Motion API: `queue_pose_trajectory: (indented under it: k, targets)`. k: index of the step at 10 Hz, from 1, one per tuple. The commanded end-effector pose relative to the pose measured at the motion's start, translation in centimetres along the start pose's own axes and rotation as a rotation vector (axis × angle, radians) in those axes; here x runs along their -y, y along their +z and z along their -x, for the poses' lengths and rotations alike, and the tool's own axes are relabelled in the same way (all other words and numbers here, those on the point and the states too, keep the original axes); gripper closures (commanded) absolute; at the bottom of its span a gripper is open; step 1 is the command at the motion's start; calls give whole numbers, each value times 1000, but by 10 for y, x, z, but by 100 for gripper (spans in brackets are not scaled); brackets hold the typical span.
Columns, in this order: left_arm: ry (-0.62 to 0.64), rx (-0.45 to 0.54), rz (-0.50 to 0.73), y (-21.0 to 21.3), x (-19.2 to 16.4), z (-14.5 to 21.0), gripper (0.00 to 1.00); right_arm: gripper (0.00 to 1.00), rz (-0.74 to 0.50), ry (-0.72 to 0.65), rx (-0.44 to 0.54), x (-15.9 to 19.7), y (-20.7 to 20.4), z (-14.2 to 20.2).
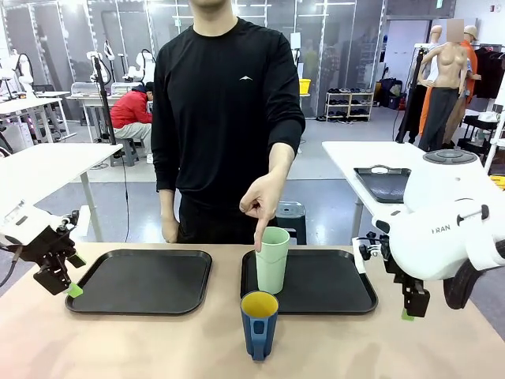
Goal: Sort and store the cups by type.
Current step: Pick up the Handle plastic cup and place it into the empty Flat Tray.
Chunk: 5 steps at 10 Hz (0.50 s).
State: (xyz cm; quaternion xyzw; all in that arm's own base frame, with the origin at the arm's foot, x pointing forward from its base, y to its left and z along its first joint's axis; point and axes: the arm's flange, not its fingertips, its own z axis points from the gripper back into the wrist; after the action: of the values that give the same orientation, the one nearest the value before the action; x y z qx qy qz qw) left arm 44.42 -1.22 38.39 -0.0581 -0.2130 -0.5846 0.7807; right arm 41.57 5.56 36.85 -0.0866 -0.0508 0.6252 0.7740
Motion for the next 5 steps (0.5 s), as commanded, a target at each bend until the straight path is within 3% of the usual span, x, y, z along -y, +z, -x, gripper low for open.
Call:
queue_pose_trajectory:
  k: [1,4,5]
  targets:
    - [7,8,-15,-3,-1,1,0,0,-3,-48,-5,-1,4,1]
    - [7,8,-15,-3,-1,1,0,0,1,-13,-2,1,1,2]
    - [7,8,-15,-3,-1,1,0,0,-29,102,34,1,-12,-2]
